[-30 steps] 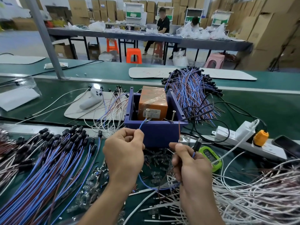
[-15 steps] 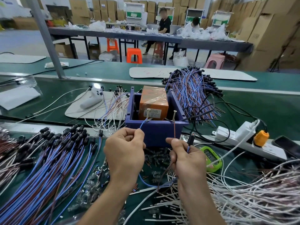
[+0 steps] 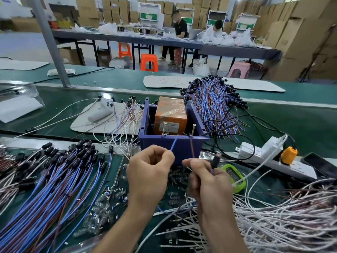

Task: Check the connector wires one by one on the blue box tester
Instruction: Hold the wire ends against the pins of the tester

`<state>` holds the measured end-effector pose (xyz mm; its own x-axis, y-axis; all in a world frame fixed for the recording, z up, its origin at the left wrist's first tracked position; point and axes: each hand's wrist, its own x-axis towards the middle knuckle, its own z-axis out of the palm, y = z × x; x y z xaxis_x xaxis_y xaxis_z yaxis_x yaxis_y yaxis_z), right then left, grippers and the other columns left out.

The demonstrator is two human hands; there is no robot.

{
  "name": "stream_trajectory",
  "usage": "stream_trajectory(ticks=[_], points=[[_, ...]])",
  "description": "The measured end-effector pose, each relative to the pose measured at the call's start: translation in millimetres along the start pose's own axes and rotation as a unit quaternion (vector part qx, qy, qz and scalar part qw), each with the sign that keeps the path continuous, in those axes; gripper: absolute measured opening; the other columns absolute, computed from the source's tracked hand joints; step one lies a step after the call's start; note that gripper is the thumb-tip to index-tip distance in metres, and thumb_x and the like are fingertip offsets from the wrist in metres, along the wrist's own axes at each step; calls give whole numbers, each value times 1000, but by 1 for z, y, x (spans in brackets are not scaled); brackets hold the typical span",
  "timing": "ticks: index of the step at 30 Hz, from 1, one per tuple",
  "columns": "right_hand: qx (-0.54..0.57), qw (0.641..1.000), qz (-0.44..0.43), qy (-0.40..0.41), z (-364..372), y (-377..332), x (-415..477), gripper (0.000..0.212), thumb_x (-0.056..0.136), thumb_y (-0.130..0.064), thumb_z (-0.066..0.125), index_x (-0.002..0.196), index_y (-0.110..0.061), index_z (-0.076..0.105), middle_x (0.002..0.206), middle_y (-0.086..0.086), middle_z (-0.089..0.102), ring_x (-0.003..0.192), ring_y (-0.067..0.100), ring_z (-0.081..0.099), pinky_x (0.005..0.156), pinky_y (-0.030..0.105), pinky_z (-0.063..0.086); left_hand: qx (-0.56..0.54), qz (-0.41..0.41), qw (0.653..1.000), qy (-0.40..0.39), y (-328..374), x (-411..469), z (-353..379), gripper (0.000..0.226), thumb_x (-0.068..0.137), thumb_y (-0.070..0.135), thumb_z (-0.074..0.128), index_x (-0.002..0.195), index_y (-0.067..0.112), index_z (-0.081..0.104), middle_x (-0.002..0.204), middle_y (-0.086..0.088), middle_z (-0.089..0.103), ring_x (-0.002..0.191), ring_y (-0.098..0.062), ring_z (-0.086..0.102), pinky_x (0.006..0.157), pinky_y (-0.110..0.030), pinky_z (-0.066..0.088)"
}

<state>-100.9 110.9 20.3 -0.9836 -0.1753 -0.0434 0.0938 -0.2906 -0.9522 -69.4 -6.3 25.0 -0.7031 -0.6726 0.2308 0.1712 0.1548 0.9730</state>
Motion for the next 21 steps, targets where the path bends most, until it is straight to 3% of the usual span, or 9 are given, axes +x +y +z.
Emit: stream_trajectory(ticks=[3, 6, 8, 10, 12, 14, 16, 19, 21], points=[[-2, 998, 45, -49, 3, -4, -4, 40, 95, -8, 62, 56, -17, 62, 44, 1, 35, 37, 11, 24, 37, 19, 19, -66, -82, 991, -87, 3, -3, 5, 11, 83, 17, 81, 77, 25, 83, 76, 4, 78, 70, -10, 74, 63, -18, 55], [3, 994, 84, -63, 0, -15, -7, 46, 96, -7, 61, 53, -21, 65, 43, 1, 38, 34, 9, 27, 34, 18, 21, -125, -176, 961, -171, 11, -1, 4, 5, 83, 19, 79, 83, 17, 84, 89, -7, 80, 80, -22, 78, 73, -33, 61], [9, 992, 99, -81, -1, -26, -9, 45, 97, -7, 61, 55, -21, 67, 45, 2, 39, 34, 8, 29, 32, 17, 23, -170, -210, 932, -241, 21, 3, -2, 17, 79, 25, 75, 85, 12, 84, 94, -17, 79, 83, -25, 78, 70, -30, 61], [4, 987, 115, -109, -3, -38, -15, 43, 98, -8, 61, 57, -21, 69, 48, 2, 41, 35, 7, 31, 33, 16, 25, -198, -214, 909, -298, 31, 7, -10, 16, 78, 23, 75, 85, 10, 83, 93, -18, 79, 81, -23, 77, 68, -27, 60], [-24, 980, 128, -151, -5, -50, -25, 35, 100, -15, 60, 69, -18, 75, 50, 4, 48, 36, 7, 35, 34, 15, 27, -185, -188, 903, -339, 42, 9, -17, 10, 79, 23, 82, 80, 13, 82, 79, -7, 77, 73, -18, 74, 69, -26, 60], [-28, 979, 121, -161, -7, -58, -37, 32, 102, -19, 57, 82, -7, 78, 58, 11, 59, 36, 8, 38, 35, 16, 27, -138, -171, 921, -321, 57, 9, -20, 18, 69, 26, 89, 74, 11, 80, 68, -6, 67, 62, -18, 64, 68, -28, 55], [-24, 987, 106, -122, -17, -65, -47, 34, 103, -16, 52, 85, -3, 79, 70, 16, 68, 41, 10, 42, 39, 18, 27, -71, -156, 952, -252, 66, 7, -20, 34, 62, 33, 93, 73, 5, 77, 63, -10, 59, 57, -20, 53, 65, -31, 48], [-20, 994, 82, -66, -51, -81, -65, 36, 98, -5, 43, 88, -3, 77, 80, 19, 71, 46, 14, 42, 42, 23, 30, 41, -94, 977, -187, 75, -2, -20, 16, 85, 21, 79, 70, 17, 79, 55, -4, 66, 47, -13, 54, 55, -27, 49], [-26, 997, 68, -30, -82, -94, -79, 39, 96, -4, 38, 85, 0, 75, 78, 22, 68, 46, 17, 43, 40, 22, 33, 113, -57, 975, -183, 77, -10, -24, 24, 89, 15, 74, 67, 21, 78, 55, -4, 70, 43, -11, 56, 48, -19, 48]])
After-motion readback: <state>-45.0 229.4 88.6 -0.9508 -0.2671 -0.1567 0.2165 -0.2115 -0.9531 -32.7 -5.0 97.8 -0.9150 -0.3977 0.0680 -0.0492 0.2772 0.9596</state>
